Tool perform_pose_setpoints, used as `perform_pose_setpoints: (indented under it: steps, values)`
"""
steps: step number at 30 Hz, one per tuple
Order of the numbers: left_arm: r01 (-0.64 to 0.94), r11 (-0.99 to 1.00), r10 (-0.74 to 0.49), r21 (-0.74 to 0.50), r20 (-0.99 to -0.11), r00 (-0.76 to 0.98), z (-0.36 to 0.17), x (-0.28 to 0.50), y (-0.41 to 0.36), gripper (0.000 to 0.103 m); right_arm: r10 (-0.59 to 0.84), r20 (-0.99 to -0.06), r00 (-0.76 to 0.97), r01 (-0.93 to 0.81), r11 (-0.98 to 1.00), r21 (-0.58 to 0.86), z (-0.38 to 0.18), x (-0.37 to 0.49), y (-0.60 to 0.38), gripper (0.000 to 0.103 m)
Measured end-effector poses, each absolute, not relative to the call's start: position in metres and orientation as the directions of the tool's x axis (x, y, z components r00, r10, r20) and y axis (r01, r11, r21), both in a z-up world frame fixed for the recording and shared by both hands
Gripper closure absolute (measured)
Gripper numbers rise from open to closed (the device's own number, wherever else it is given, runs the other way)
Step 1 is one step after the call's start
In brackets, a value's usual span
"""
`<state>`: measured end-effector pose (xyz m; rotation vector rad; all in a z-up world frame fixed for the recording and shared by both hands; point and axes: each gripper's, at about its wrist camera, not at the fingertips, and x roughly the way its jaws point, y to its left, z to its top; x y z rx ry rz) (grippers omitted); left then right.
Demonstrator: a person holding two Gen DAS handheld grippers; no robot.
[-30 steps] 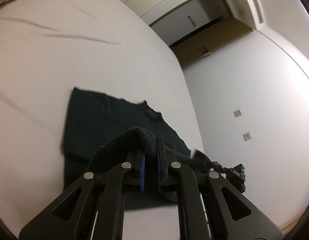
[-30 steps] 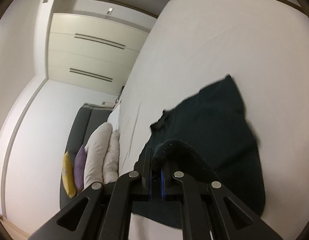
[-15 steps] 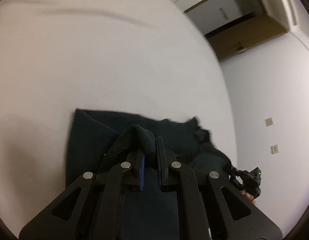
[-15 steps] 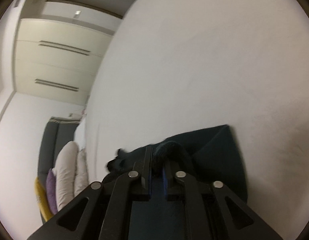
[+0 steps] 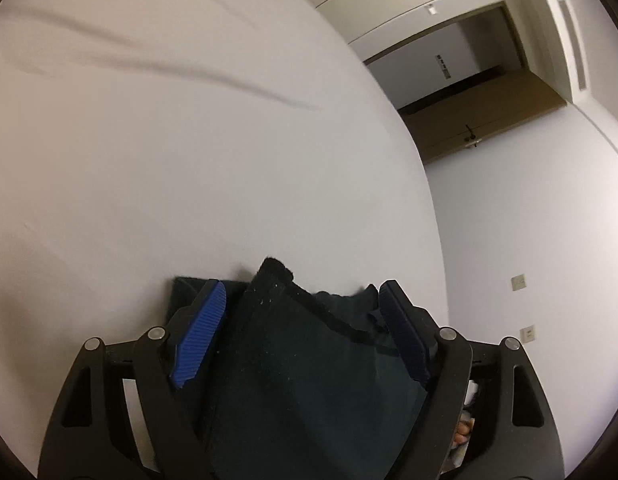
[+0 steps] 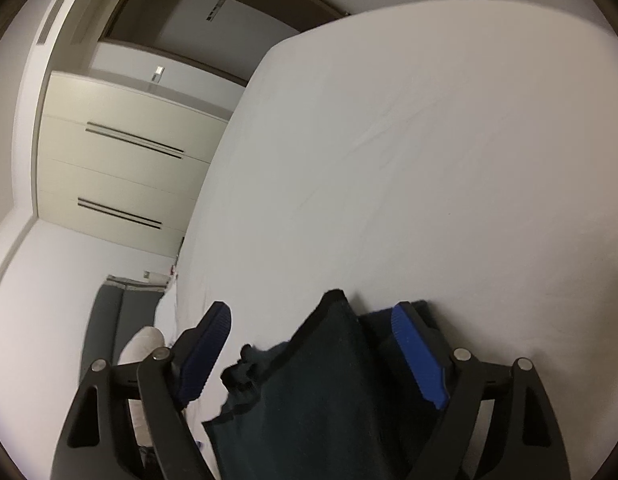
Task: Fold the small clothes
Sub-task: 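Carry the held hem over the sweater body toward the collar with both grippers, then lower the folded hem onto the sweater and open both grippers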
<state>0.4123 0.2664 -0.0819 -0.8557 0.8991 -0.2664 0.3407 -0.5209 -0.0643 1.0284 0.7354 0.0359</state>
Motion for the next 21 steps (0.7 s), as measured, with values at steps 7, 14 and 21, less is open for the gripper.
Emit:
perform_pose_setpoints:
  steps: [7, 14, 21]
  values:
    - [0.021, 0.788, -0.494, -0.615, -0.611, 0.619, -0.062, 0.383, 0.206, 0.025, 0.469, -0.541, 0.698, 0.094, 0.690, 0.718, -0.038, 0.329, -0.437, 0.027]
    - [-0.007, 0.926, -0.315, -0.378, -0.781, 0.540, -0.109, 0.386, 0.165, 0.038, 0.559, -0.605, 0.567, 0.013, 0.729, 0.685, -0.068, 0.342, -0.363, 0.029]
    - [-0.021, 0.901, -0.350, -0.434, -0.754, 0.556, -0.120, 0.375, 0.203, 0.059, 0.500, -0.522, 0.691, 0.175, 0.585, 0.792, -0.095, 0.324, -0.449, 0.060]
